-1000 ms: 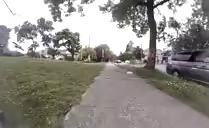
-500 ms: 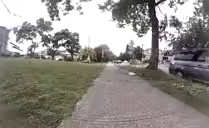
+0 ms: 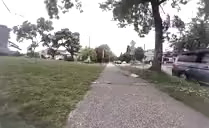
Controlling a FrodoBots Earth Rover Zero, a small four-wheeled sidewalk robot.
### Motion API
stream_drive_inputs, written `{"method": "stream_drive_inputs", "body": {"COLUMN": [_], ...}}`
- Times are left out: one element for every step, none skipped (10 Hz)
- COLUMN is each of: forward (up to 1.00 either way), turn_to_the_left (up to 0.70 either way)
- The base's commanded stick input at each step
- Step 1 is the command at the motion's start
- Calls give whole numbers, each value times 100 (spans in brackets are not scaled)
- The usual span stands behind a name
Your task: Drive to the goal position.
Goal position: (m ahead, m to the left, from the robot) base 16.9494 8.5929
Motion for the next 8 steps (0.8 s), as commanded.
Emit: {"method": "stream_drive_inputs", "body": {"forward": [70,70,70,70,70,70,70,70], "turn_to_the_left": [0,0,0,0,0,0,0,0]}}
